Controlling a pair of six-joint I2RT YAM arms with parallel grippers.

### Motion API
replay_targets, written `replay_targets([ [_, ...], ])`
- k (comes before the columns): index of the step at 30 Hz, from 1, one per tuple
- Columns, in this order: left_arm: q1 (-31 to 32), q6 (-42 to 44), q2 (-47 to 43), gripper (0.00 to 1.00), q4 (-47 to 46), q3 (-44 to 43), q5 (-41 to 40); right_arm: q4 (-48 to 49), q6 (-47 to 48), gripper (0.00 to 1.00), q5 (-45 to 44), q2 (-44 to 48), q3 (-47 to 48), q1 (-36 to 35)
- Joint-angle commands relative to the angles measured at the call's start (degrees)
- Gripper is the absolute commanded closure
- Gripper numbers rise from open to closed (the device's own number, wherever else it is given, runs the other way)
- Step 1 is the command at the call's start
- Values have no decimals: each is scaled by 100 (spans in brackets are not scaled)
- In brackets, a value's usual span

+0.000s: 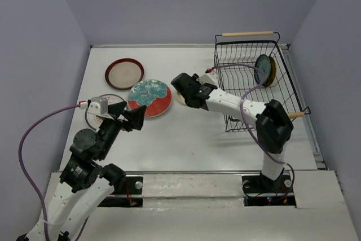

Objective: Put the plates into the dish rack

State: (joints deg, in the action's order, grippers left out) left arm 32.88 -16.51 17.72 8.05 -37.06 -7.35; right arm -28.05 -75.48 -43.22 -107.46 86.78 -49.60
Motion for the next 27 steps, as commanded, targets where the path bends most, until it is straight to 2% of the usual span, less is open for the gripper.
replay_targets([
  [1, -45, -27, -137, 1, -225, -30, -12, -1438, -2689, 55, -801, -11, -65, -49],
  [3, -45, -45, -137, 1, -252, -30, 41, -1825, -3392, 57, -706, -187, -223, -102],
  [6, -37, -80, -146, 1, -260, -21, 146, -1861, -3692, 56, -530, -433, -259, -102],
  [13, 77, -80, -268, 1, -278, -21, 173, -2325, -3990, 54, -494, -1091, 469, -102],
  [21, 306, -54, -313, 1, -260, -30, 112, -2547, -4290, 53, -406, -1392, 568, -50],
  [27, 438, -45, -304, 1, -243, -30, 103, -2468, -4106, 53, -248, -1620, 717, 64],
])
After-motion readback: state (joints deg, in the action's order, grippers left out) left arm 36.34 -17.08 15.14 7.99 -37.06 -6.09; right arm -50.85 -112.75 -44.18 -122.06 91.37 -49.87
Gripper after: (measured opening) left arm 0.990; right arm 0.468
